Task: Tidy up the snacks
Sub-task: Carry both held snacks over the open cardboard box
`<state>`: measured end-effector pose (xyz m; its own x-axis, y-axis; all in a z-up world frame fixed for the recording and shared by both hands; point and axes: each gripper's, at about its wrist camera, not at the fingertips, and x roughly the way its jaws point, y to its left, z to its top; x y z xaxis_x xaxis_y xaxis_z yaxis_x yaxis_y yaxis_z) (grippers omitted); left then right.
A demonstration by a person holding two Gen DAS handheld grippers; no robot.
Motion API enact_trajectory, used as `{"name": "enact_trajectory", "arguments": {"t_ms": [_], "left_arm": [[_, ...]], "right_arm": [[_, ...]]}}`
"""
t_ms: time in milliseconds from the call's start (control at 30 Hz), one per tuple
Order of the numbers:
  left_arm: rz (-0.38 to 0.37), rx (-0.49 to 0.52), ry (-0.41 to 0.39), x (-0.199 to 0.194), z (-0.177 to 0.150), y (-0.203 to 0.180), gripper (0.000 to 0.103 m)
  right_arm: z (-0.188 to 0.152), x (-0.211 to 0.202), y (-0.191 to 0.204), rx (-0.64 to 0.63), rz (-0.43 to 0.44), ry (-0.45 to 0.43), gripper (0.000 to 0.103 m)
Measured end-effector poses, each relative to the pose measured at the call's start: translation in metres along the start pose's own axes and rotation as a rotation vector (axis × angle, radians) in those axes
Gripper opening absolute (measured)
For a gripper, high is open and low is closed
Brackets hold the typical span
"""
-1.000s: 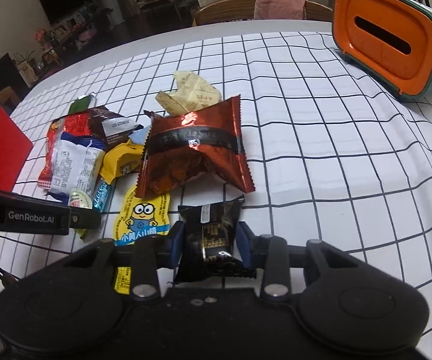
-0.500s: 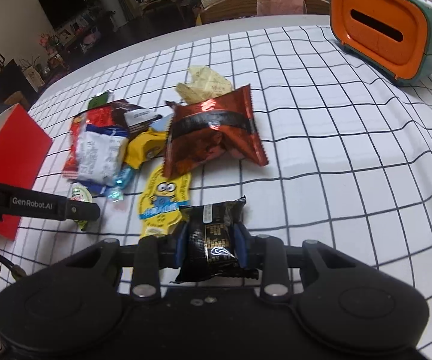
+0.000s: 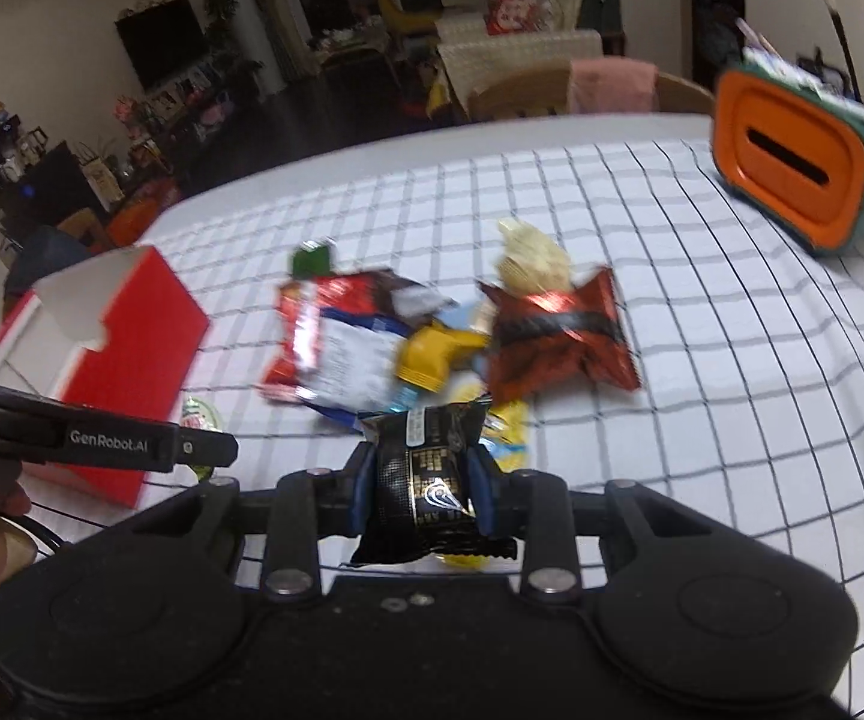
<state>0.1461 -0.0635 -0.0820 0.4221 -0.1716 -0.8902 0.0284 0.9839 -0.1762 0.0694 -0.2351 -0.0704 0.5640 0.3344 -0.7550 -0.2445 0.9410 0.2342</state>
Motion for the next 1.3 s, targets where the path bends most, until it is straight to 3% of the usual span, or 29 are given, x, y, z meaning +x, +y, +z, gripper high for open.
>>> {"name": "enact_trajectory", "arguments": {"t_ms": [367, 667, 1000, 1300], "left_arm": [[0.007, -0.02, -0.09, -0.066, -0.001, 0.071, 0.034], [0.066, -0.042, -0.139, -0.094, -0.001, 0.133, 0.034], [0.136, -0.051, -0.131, -0.097, 0.0, 0.199, 0.034], [0.207, -0.059, -0.091, -0.081, 0.003, 0.249, 0.034]], "right_arm": [[0.025, -0.009, 0.09, -0.094, 0.071, -0.063, 0.031], [0.038, 0.009, 0.164, -0.183, 0.11, -0.069, 0.031], [0.043, 0.045, 0.237, -0.293, 0.123, -0.05, 0.031], [0.048, 0.094, 0.275, -0.332, 0.132, 0.012, 0.031]]}}
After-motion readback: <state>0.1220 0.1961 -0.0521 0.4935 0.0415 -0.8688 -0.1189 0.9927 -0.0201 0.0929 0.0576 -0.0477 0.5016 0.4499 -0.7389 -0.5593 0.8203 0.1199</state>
